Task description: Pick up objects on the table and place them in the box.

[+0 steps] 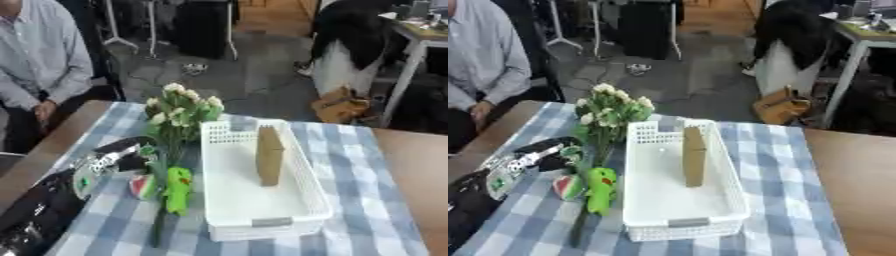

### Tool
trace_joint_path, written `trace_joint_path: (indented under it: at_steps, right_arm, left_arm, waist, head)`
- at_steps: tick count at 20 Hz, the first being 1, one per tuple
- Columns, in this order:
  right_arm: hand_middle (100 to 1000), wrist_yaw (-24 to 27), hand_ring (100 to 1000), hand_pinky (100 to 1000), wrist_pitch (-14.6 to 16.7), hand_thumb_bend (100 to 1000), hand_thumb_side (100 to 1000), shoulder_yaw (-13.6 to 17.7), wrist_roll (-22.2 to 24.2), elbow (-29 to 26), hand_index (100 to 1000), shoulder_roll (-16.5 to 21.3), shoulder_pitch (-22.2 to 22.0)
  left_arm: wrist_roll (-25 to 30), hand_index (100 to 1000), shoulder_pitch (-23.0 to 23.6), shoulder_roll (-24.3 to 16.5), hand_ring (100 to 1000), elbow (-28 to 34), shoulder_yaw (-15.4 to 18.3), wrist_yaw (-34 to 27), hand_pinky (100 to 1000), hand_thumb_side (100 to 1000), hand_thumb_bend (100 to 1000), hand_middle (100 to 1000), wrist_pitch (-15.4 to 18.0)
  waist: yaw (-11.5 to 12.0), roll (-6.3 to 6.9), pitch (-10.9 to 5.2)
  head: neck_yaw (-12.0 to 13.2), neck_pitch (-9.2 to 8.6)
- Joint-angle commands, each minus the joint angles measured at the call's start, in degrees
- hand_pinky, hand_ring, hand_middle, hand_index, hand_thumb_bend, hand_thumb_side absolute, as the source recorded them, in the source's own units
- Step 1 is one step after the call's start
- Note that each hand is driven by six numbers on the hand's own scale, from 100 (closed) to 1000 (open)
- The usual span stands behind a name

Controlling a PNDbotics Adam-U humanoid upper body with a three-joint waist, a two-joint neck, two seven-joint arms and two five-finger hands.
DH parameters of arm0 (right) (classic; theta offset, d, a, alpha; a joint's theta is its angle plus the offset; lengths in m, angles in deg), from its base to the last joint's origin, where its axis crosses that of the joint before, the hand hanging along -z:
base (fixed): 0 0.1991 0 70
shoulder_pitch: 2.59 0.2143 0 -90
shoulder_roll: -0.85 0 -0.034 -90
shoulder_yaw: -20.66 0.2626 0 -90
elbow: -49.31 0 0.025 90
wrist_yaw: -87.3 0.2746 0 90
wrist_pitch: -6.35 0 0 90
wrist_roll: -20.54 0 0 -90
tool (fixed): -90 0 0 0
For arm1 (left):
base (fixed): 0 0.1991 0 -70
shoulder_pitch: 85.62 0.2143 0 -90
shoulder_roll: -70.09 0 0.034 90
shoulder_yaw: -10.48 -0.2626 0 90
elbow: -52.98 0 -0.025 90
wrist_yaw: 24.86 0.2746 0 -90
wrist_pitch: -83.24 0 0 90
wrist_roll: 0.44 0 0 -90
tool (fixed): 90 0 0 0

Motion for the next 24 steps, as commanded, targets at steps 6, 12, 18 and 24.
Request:
trace_joint_path:
  at_steps: [6, 12, 18, 24]
  right_arm:
    - [777, 0.4, 845, 801, 0.2, 100, 732, 0.5, 0.2, -0.9, 777, 1.4, 0.3]
    - [777, 0.4, 845, 802, 0.3, 100, 731, 0.5, 0.1, -0.9, 777, 1.4, 0.2]
    - [776, 0.4, 845, 801, 0.2, 100, 729, 0.6, 0.0, -0.9, 776, 1.4, 0.1]
    - [776, 0.4, 844, 801, 0.0, 100, 727, 0.5, -0.1, -0.9, 776, 1.4, 0.1]
  left_arm:
    - [-2.8, 1000, 0.0, -2.5, 1000, 1.8, 1.8, -4.1, 962, 981, 160, 996, -0.4]
    - [-2.4, 1000, 0.7, -2.8, 1000, 1.7, 2.3, -6.5, 961, 989, 164, 992, -0.7]
    - [-1.4, 1000, 1.1, -3.2, 1000, 0.7, 3.1, -8.5, 962, 1000, 169, 992, 0.7]
    - [0.2, 1000, 1.1, -2.4, 1000, -0.3, 3.0, -9.3, 959, 1000, 188, 990, 2.9]
  waist:
    - [0.2, 0.57, -0.25]
    - [0.4, 0.57, -0.23]
    - [0.5, 0.54, -0.23]
    - [0.5, 0.52, -0.22]
  head:
    - [0.1, -1.14]
    - [0.2, -1.29]
    - [0.4, -1.4]
    - [0.5, -1.48]
